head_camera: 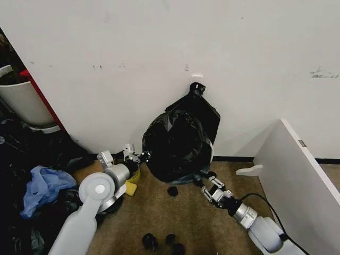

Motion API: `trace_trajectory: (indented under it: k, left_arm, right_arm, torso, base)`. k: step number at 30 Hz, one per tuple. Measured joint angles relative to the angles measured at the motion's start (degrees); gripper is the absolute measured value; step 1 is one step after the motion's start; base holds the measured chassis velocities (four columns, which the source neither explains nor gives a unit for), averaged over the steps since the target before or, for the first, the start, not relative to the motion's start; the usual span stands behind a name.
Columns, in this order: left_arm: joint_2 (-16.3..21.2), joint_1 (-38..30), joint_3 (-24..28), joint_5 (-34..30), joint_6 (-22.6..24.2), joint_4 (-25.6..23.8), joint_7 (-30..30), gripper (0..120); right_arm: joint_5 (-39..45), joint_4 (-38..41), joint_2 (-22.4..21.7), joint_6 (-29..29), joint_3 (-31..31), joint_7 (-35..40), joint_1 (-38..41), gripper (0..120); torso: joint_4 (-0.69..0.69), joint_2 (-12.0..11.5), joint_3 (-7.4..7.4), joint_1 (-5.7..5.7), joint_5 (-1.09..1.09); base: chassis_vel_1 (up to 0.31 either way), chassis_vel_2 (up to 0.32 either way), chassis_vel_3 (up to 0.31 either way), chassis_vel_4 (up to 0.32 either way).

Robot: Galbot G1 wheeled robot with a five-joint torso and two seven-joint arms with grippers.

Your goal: Place the garbage bag over the trash bin.

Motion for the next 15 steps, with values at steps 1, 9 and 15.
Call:
trace_trajectory:
  k: [1,9,15]
  left_arm:
    - [0.07,-0.11,-0.05,0.02,-0.16,0.15,0.0,2]
    - [0.76,-0.65,0.09,3.6,-3.13,2.16,0.54,2]
    - [0.96,0.72,1.32,14.32,-8.88,2.86,2.64,2]
  right_arm:
    - [-0.03,0.06,-0.37,-0.88,0.15,1.01,-0.36,50]
    - [-4.65,-7.79,-1.76,22.66,3.22,-6.86,1.39,79]
    - [22.77,-3.9,-1.25,26.63,4.2,-31.79,1.4,98]
  torso:
    - [0.0,0.0,0.0,0.0,0.0]
    - [0.02,0.0,0.0,0.0,0.02]
    - [0.01,0.0,0.0,0.0,0.0]
  base:
    - [0.0,0.0,0.0,0.0]
    - [0.0,0.0,0.0,0.0]
    - [0.0,0.0,0.0,0.0]
